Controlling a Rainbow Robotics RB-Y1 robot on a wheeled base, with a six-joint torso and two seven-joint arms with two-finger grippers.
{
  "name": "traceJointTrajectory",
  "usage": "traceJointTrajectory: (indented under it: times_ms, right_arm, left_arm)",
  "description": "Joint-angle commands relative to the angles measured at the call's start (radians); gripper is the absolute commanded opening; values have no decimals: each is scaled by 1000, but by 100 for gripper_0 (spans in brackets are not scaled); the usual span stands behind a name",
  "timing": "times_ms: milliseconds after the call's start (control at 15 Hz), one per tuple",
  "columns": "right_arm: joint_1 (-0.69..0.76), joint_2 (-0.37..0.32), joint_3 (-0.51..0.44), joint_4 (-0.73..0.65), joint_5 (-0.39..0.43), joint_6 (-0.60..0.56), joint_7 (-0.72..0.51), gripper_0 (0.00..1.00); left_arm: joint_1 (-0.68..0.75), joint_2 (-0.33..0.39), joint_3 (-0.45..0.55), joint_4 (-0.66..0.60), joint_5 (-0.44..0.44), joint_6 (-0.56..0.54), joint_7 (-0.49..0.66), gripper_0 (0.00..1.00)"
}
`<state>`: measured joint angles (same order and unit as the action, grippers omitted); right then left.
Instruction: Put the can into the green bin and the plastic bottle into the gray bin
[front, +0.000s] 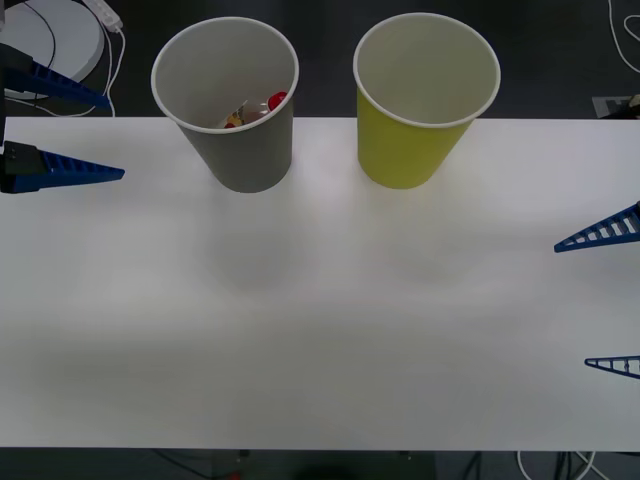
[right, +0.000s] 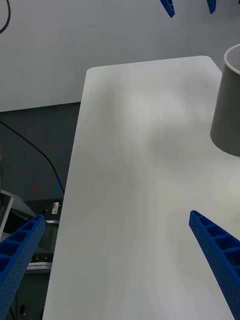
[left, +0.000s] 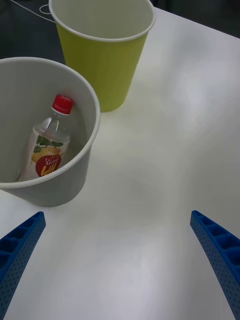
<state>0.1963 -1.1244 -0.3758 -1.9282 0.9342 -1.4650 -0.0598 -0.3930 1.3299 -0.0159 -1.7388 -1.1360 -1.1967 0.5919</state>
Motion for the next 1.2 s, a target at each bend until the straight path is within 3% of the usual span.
traceJointTrajectory:
  times_ms: [67,600,1200]
  right_arm:
    - [0,0,0,0,0,0,0,100]
    - [0,0,0,0,0,0,0,100]
    - [0,0,0,0,0,0,0,100]
  left_arm:
    - [137,-35,111,-71,-7,-3,-26,100]
    - [336,-38,180,-99,124,-47,-299,100]
    - [418,-38,234,-139,148,-78,-371,100]
